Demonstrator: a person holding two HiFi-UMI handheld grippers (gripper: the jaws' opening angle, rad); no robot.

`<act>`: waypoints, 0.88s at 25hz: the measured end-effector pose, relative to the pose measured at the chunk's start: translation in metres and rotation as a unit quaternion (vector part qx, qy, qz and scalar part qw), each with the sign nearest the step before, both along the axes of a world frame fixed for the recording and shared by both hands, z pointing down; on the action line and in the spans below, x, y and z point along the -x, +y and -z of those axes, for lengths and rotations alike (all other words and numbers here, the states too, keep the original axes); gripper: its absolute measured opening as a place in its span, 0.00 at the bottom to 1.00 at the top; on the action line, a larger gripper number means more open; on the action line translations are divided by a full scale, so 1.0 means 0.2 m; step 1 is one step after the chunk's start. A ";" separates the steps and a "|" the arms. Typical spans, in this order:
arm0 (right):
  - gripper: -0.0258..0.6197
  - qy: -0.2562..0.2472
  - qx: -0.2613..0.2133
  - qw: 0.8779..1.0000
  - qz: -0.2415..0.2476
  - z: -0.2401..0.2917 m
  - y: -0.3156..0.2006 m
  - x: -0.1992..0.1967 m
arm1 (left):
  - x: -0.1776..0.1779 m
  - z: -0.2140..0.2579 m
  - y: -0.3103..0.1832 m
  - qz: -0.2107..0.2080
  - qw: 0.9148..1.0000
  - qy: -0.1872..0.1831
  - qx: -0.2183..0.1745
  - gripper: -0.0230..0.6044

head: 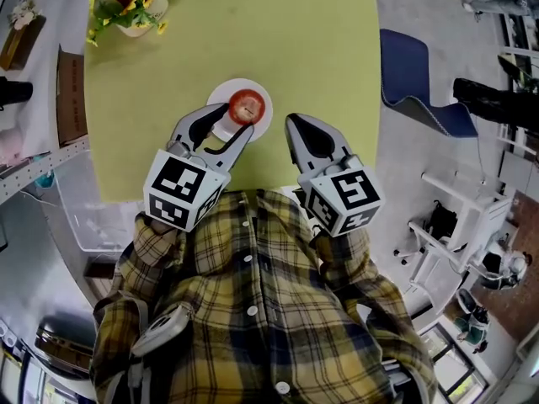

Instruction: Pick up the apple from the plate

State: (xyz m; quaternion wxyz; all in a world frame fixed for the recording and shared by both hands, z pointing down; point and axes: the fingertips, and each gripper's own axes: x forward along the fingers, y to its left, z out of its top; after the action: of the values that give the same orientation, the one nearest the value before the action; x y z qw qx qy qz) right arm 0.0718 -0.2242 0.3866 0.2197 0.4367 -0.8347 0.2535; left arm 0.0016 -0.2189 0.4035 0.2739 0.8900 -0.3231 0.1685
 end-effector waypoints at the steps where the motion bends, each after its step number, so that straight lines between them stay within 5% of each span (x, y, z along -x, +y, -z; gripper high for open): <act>1: 0.04 -0.002 0.001 1.000 -0.003 -0.01 0.00 -0.01 | -0.01 -0.01 0.00 -0.003 1.000 -0.003 0.000 0.35; 13: 0.04 -0.010 0.013 1.000 -0.024 -0.18 -0.04 -0.04 | -0.04 -0.26 0.02 -0.050 0.996 -0.074 -0.012 0.56; 22: 0.04 -0.005 0.032 0.999 -0.028 -0.29 -0.05 -0.05 | -0.07 -0.40 -0.02 -0.067 0.995 -0.073 -0.011 0.67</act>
State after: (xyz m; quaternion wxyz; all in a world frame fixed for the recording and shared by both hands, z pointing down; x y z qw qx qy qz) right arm 0.0825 -0.2336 0.4449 0.2218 0.4515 -0.8148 0.2882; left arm 0.0148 -0.2231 0.4844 0.2275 0.8979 -0.2843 0.2474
